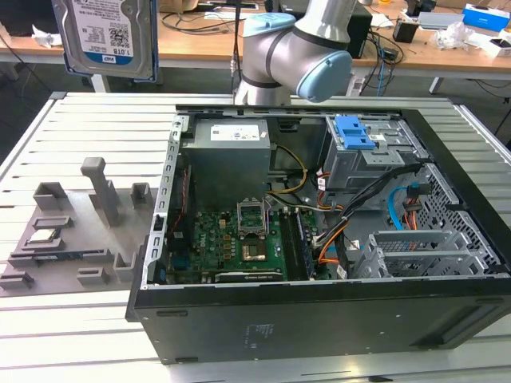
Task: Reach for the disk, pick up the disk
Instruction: 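Pick up the disk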
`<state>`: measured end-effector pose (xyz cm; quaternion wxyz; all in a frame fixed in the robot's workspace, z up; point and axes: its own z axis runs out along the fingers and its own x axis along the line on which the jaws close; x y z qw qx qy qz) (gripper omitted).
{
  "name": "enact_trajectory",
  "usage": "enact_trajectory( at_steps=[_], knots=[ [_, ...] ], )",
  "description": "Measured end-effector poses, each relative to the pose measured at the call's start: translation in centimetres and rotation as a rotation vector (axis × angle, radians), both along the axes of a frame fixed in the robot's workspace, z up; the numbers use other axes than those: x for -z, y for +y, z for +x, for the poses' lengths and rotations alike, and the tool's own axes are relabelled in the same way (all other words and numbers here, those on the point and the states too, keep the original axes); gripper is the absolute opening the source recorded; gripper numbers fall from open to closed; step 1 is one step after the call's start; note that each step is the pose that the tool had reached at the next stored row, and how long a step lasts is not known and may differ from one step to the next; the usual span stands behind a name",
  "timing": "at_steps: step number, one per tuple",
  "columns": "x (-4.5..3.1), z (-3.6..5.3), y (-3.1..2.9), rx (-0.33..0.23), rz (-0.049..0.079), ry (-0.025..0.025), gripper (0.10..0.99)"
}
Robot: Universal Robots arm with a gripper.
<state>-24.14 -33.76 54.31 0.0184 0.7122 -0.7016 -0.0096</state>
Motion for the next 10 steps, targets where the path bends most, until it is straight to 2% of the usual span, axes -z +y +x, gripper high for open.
enact_trajectory(
  at_steps=[5, 10],
  knots=[
    [0.00, 0.99, 0.00, 0.000, -0.001, 0.0000, 0.365],
    [0.00, 2.42, 0.00, 0.000, -0.002, 0.0000, 0.365]
  ],
)
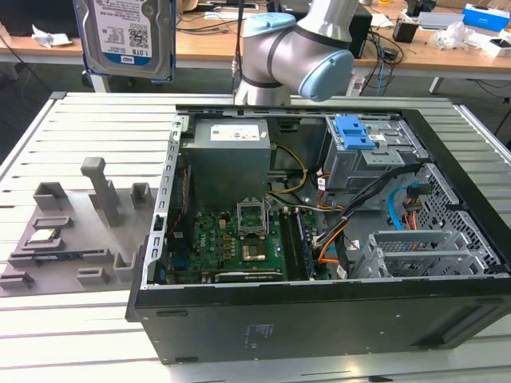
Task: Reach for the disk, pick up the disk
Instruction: 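Pick up the disk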
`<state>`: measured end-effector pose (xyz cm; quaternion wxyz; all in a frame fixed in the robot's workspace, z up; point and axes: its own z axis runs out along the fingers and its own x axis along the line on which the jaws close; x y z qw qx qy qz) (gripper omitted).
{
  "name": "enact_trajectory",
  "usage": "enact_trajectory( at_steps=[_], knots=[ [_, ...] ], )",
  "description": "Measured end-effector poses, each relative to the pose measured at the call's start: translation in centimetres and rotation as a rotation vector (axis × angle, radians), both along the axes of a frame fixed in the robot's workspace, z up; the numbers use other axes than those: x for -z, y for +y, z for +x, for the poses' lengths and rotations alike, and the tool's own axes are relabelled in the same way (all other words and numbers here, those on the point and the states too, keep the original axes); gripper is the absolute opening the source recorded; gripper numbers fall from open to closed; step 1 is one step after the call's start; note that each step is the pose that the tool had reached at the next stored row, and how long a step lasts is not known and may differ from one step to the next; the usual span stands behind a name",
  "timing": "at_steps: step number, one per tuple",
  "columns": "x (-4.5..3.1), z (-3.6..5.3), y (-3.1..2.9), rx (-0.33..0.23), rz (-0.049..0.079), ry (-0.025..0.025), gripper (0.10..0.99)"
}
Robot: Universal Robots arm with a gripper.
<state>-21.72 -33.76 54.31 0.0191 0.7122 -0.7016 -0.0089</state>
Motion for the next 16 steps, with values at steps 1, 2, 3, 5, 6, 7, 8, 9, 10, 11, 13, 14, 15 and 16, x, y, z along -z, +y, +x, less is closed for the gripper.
enact_trajectory(
  at_steps=[1, 2, 3, 5, 6, 7, 8, 9, 10, 11, 13, 14, 15, 16],
  knots=[
    [0.00, 0.19, 0.00, 0.000, 0.000, 0.0000, 0.365],
    [0.00, 0.46, 0.00, 0.000, 0.000, 0.0000, 0.365],
    [0.00, 0.67, 0.00, 0.000, 0.000, 0.0000, 0.365],
    [0.00, 1.31, 0.00, 0.000, -0.001, 0.0000, 0.365],
    [0.00, 1.49, 0.00, 0.000, -0.001, -0.0001, 0.365],
    [0.00, 1.72, 0.00, 0.000, -0.001, -0.0001, 0.365],
    [0.00, 1.91, 0.00, 0.000, -0.001, 0.0000, 0.365],
    [0.00, 2.27, 0.00, 0.000, -0.001, 0.0000, 0.365],
    [0.01, 2.59, 0.00, 0.000, -0.001, -0.0001, 0.365],
    [0.00, 2.80, 0.00, 0.000, -0.001, 0.0000, 0.365],
    [0.00, 3.37, 0.00, 0.000, -0.002, 0.0000, 0.365],
    [0.00, 3.62, 0.00, 0.000, -0.002, 0.0000, 0.365],
    [0.00, 3.84, 0.00, 0.000, -0.002, 0.0000, 0.365],
    [0.00, 4.06, 0.00, 0.000, -0.002, 0.0000, 0.365]
  ],
)
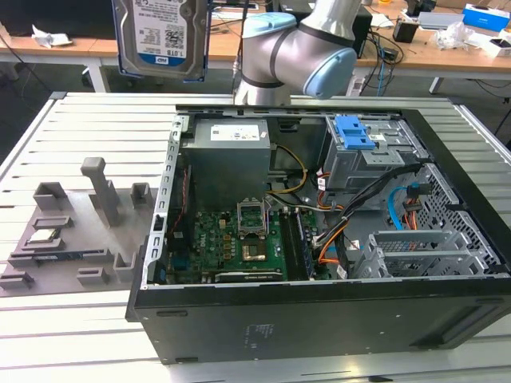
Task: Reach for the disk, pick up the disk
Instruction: 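Pick up the disk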
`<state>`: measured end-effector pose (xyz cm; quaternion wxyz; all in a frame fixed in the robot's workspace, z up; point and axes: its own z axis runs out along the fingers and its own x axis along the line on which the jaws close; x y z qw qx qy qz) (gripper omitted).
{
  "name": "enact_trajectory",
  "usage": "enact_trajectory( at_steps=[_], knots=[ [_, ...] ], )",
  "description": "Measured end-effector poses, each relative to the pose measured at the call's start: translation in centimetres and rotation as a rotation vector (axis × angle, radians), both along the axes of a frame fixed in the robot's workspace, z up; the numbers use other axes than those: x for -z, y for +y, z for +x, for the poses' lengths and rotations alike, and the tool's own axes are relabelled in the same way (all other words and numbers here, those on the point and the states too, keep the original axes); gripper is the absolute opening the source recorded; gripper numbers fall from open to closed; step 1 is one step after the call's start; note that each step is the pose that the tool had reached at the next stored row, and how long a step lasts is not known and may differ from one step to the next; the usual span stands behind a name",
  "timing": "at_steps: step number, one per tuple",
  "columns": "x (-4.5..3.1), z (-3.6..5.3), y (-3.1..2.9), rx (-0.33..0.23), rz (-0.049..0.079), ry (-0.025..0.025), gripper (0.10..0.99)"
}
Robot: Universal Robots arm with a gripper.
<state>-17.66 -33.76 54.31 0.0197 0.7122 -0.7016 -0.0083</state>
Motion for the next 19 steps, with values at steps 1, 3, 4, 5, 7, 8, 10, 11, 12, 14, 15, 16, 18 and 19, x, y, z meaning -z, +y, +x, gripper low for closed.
enact_trajectory(
  at_steps=[1, 3, 4, 5, 7, 8, 10, 11, 12, 14, 15, 16, 18, 19],
  knots=[
    [0.00, 0.38, 0.00, 0.000, 0.000, 0.0000, 0.365],
    [0.00, 0.86, 0.00, 0.000, 0.000, -0.0001, 0.365],
    [0.00, 1.09, 0.00, 0.000, 0.000, 0.0000, 0.365],
    [0.00, 1.35, 0.00, 0.000, 0.000, -0.0001, 0.365],
    [0.00, 2.29, 0.00, 0.000, -0.001, -0.0001, 0.365],
    [0.00, 2.77, 0.00, 0.000, -0.001, -0.0001, 0.365],
    [0.00, 3.44, 0.00, 0.000, -0.001, -0.0001, 0.365],
    [0.00, 3.74, 0.00, 0.000, -0.001, 0.0000, 0.365],
    [0.00, 4.14, 0.00, 0.000, -0.001, 0.0000, 0.365],
    [0.00, 4.62, 0.00, 0.000, -0.001, 0.0000, 0.365],
    [0.00, 5.18, 0.00, 0.000, -0.001, 0.0000, 0.365],
    [0.00, 5.64, 0.00, 0.000, -0.001, -0.0001, 0.365],
    [0.00, 6.61, 0.00, 0.000, -0.001, 0.0000, 0.365],
    [0.00, 7.04, 0.00, 0.000, -0.001, 0.0000, 0.365]
  ],
)
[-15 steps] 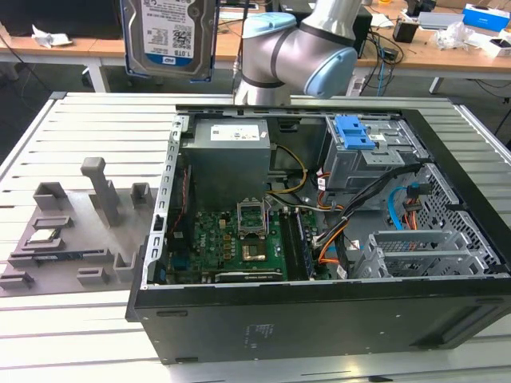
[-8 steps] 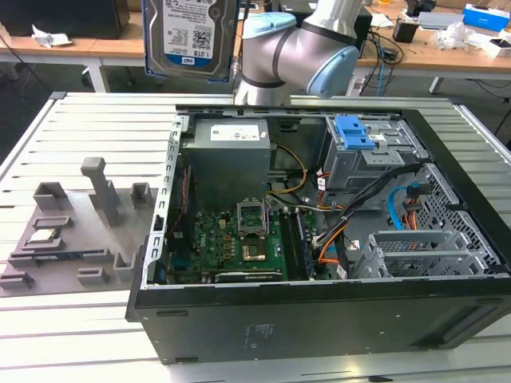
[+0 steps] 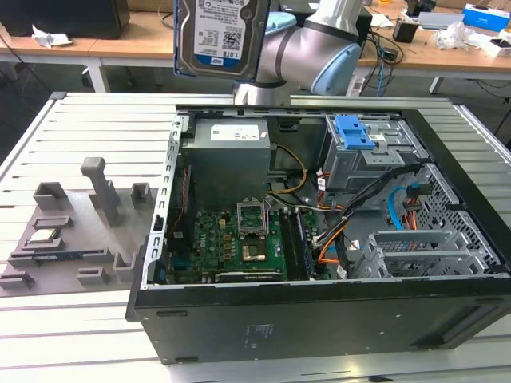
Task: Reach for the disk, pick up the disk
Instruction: 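Pick up the disk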
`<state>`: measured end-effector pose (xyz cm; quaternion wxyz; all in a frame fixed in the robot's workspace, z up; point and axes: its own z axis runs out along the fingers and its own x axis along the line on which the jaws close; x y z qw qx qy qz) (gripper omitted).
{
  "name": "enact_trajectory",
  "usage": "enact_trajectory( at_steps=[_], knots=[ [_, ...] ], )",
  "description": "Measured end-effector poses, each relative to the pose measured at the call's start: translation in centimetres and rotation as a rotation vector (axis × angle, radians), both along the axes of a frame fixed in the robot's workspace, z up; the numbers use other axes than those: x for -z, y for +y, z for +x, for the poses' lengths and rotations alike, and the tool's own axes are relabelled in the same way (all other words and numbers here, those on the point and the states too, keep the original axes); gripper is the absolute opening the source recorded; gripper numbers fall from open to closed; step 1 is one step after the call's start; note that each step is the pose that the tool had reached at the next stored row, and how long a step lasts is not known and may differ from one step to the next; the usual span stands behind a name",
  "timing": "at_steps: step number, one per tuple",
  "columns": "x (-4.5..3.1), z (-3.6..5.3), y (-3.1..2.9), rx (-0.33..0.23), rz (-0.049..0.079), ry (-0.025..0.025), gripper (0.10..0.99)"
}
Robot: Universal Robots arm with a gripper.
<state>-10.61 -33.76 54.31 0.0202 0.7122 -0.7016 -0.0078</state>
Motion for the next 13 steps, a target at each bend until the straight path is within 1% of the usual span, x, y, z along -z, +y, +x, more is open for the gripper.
enact_trajectory(
  at_steps=[1, 4, 6, 8, 11, 13],
  knots=[
    [0.00, 0.45, 0.00, 0.000, 0.000, 0.0000, 0.365],
    [0.00, 1.33, 0.00, 0.000, 0.000, 0.0000, 0.365],
    [0.00, 2.27, 0.00, 0.000, 0.000, 0.0000, 0.365],
    [0.00, 2.78, 0.00, 0.000, 0.000, 0.0000, 0.365],
    [0.00, 4.05, 0.00, 0.000, -0.001, 0.0001, 0.365],
    [0.00, 4.58, 0.00, 0.000, -0.001, 0.0001, 0.365]
  ],
)
